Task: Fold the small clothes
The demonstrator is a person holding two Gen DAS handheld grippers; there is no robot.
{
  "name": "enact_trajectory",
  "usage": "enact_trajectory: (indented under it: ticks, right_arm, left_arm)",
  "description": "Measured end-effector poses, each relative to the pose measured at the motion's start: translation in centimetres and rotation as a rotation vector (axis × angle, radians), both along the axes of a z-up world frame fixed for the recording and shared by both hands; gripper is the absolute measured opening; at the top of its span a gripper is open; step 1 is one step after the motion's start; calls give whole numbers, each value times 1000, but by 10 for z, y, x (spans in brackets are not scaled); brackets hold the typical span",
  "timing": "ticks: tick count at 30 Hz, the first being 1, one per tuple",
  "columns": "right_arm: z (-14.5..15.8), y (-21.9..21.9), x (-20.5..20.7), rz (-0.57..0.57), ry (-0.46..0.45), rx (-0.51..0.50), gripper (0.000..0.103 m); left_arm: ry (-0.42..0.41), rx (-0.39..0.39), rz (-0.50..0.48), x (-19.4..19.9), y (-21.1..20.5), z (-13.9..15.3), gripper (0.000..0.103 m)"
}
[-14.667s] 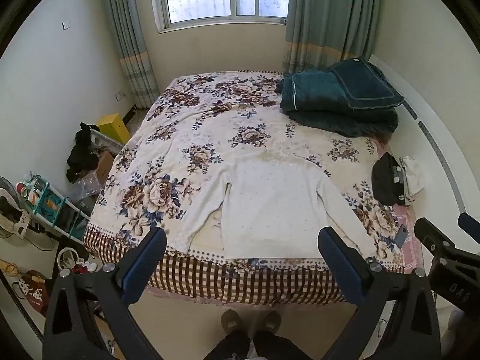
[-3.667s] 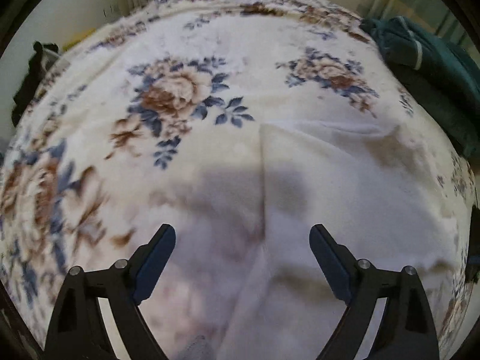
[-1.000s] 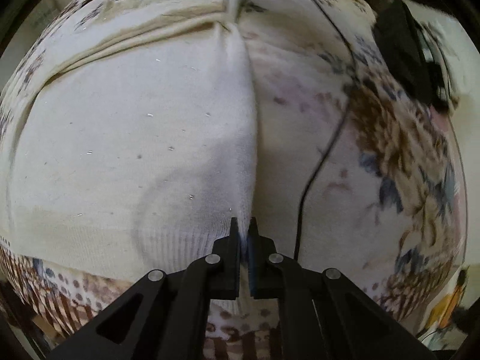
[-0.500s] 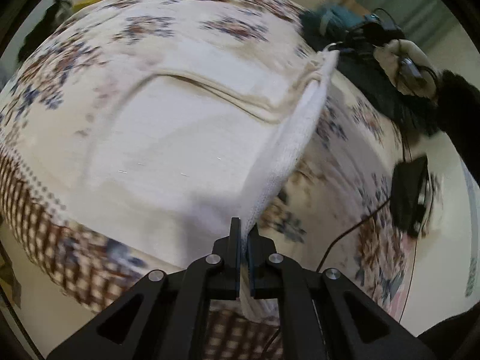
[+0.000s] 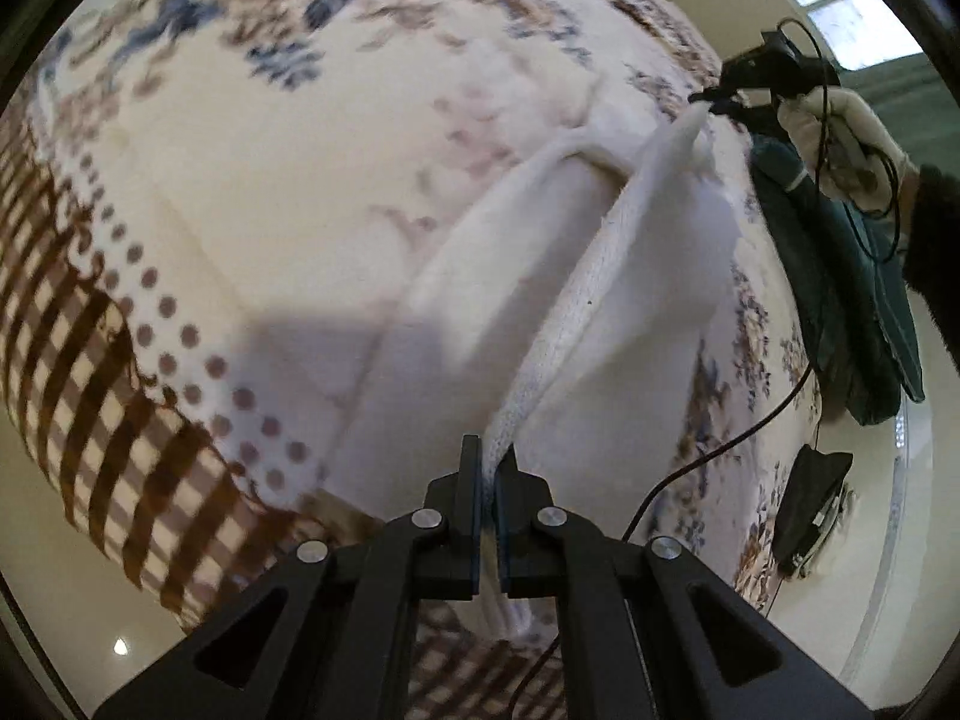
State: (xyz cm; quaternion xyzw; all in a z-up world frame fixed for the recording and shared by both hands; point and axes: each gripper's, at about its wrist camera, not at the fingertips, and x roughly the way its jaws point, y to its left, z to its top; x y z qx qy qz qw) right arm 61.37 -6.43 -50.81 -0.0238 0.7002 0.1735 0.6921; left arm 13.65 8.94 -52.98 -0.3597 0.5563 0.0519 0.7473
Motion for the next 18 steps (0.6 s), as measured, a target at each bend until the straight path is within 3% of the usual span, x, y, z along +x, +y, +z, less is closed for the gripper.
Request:
enact_trajectory:
  ticks: [3,10,13,14,15,16,17,18]
  right_arm:
    - [-43,49,2,27,8,-82,8]
    - [-84,69,2,17,44,-138,11]
    - [-81,46,-5,-44,141,-47,34]
    - [-72,31,-15,-64,164,12,44]
    - [-61,14,-28,-78,173,52,47]
    - [-52,-1,-40,-84,178,79,47]
    - [-40,-25,-63,-95,187,115,47]
    - [-34,-44,-82,-109,194,126,47]
  left_arm:
    - [18,-25,5,-1,15,-20,1]
    - [63,-123,3,6,33,-50,5]
    - [100,-171,-9,7,37,-49,9]
    - [105,-174,-17,6,38,-46,15]
    - [118,-163,-19,4,39,-44,32]
    - [124,-162,-22,3,40,-41,42]
    - [119,-169,-23,1,41,-40,60]
    - [118,-171,-19,1,42,-39,62]
